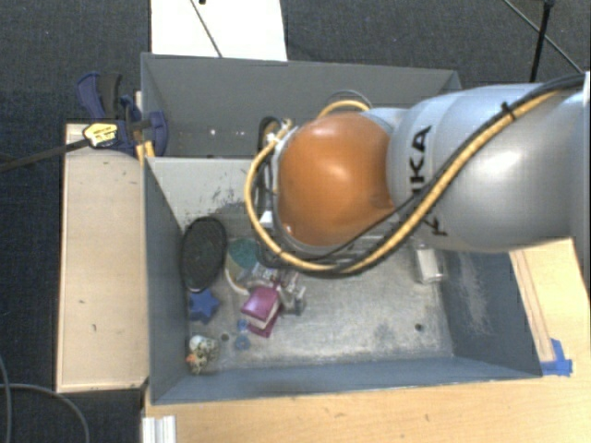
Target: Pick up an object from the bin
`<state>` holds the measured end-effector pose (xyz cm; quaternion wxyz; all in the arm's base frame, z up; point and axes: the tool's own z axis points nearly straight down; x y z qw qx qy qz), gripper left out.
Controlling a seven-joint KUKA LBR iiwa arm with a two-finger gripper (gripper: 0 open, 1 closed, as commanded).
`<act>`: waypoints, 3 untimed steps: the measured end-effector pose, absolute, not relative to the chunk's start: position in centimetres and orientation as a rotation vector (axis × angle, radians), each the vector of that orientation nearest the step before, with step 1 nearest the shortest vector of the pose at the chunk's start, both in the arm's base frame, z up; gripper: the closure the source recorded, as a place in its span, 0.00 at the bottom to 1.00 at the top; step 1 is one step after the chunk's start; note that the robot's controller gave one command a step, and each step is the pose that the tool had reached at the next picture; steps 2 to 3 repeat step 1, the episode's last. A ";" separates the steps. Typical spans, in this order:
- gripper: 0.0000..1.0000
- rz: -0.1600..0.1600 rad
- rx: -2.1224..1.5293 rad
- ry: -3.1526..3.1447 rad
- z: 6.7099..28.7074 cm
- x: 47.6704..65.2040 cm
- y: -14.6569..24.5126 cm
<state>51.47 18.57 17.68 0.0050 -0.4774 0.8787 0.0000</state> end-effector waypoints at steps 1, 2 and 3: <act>1.00 -0.001 -1.559 2.714 30.7 51.7 20.1; 1.00 -0.001 -1.559 2.714 30.7 51.7 20.1; 1.00 -0.001 -1.559 2.714 30.7 51.7 20.1</act>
Offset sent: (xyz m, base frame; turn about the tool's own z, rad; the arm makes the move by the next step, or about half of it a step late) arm 0.0009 0.0139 0.1255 -0.0494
